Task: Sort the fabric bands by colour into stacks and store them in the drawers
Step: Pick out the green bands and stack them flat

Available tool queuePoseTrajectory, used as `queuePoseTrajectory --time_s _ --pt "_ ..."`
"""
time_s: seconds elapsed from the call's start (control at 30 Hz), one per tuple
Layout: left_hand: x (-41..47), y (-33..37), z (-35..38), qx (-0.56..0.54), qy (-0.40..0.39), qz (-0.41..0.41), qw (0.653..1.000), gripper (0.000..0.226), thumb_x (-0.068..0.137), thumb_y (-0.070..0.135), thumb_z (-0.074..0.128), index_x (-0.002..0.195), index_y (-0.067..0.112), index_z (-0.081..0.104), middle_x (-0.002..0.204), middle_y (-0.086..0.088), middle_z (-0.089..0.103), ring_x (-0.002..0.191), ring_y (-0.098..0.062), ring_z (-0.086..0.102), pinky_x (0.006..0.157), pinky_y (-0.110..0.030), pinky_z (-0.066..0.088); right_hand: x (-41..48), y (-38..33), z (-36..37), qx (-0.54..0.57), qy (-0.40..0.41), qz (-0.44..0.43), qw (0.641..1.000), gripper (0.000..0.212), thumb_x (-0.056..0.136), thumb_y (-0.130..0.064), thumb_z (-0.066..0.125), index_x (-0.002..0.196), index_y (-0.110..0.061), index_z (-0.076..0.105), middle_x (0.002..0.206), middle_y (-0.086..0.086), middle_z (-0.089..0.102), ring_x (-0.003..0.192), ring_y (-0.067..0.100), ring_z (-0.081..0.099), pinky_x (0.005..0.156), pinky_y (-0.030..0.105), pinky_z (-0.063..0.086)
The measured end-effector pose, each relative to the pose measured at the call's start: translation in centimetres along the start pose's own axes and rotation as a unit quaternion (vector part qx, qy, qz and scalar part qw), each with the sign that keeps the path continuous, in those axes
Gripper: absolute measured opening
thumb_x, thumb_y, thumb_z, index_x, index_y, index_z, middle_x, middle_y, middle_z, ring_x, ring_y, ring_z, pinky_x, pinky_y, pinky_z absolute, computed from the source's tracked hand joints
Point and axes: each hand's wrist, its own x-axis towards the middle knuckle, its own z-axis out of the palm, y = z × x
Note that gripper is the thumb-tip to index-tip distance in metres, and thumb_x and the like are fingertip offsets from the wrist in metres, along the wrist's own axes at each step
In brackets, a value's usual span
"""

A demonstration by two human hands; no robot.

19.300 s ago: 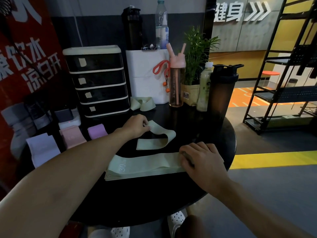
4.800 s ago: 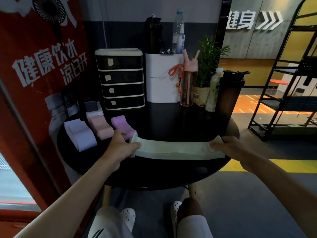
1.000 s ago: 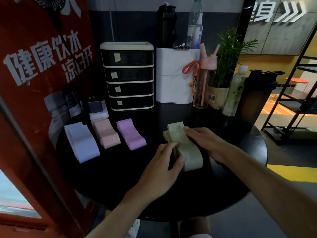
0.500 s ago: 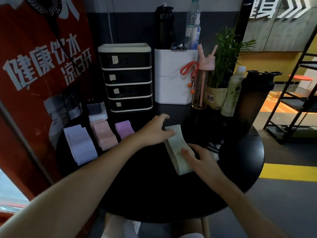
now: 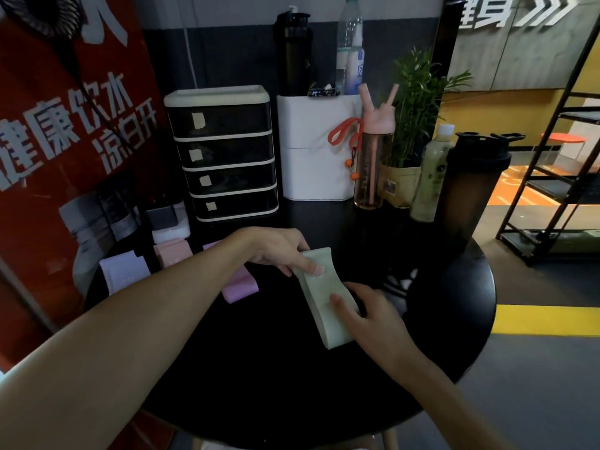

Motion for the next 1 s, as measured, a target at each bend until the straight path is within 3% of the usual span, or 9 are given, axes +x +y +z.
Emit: queuePoseTrajectory --time_s 0.1,0.2,0.33,0.47,0.67,1.0 --pt "-0.2 0.2 0.2 -0.050 0.000 0.013 0.999 0.034 0.085 0.019 0.077 0.113 0.002 0.070 0.111 -0.013 0.073 0.112 -0.026 0.067 0.101 -0.036 0.052 -0.2 -0.4 -0.2 -0.006 0.004 -0.005 1.000 0.067 0.073 -0.073 0.042 0.122 -0.031 0.061 0.106 -0.018 0.064 0.104 0.007 0.059 0.093 0.040 0.050" --pt "-0.6 0.2 0.4 -0.098 -0.013 0.016 0.995 0.033 0.086 0.011 0.076 0.115 0.000 0.066 0.109 -0.014 0.073 0.109 -0.030 0.068 0.099 -0.043 0.054 -0.3 -0.5 -0.2 -0.011 0.005 -0.004 1.000 0.060 0.079 -0.067 0.047 0.124 -0.029 0.060 0.106 -0.018 0.062 0.105 0.007 0.058 0.094 0.040 0.049" --pt "-1.1 -0.1 0.9 -0.141 0.003 0.034 0.989 0.038 0.085 0.007 0.076 0.120 0.000 0.062 0.104 -0.009 0.072 0.100 -0.022 0.071 0.097 -0.040 0.055 -0.4 -0.6 -0.2 -0.012 0.002 -0.004 1.000 0.049 0.084 -0.061 0.050 0.121 -0.031 0.061 0.104 -0.017 0.063 0.104 0.007 0.059 0.093 0.041 0.049" --pt "-1.6 -0.1 1.1 -0.189 0.009 0.043 0.981 0.044 0.084 0.006 0.077 0.124 0.006 0.058 0.106 -0.009 0.071 0.100 -0.021 0.070 0.095 -0.037 0.056 -0.5 -0.6 -0.2 -0.010 0.002 -0.004 1.000 0.061 0.076 -0.068 0.046 0.123 -0.032 0.060 0.104 -0.019 0.062 0.104 0.006 0.059 0.093 0.040 0.050" --pt "-2.6 0.3 1.1 -0.229 0.042 0.073 0.970 0.050 0.078 0.004 0.081 0.121 0.016 0.058 0.106 -0.016 0.066 0.096 -0.026 0.070 0.088 -0.044 0.059 -0.5 -0.2 -0.2 -0.004 -0.005 -0.012 1.000 0.062 0.075 -0.071 0.045 0.124 -0.036 0.057 0.105 -0.018 0.065 0.104 0.005 0.060 0.093 0.041 0.050" --pt "-4.4 0.4 1.8 -0.327 0.069 0.134 0.933 0.052 0.078 -0.005 0.077 0.122 0.013 0.058 0.104 -0.014 0.067 0.094 -0.027 0.070 0.080 -0.045 0.059 -0.6 -0.3 -0.3 0.021 -0.032 -0.013 0.999 0.049 0.077 -0.072 0.048 0.122 -0.060 0.036 0.120 -0.023 0.060 0.115 0.008 0.056 0.104 0.048 0.041"
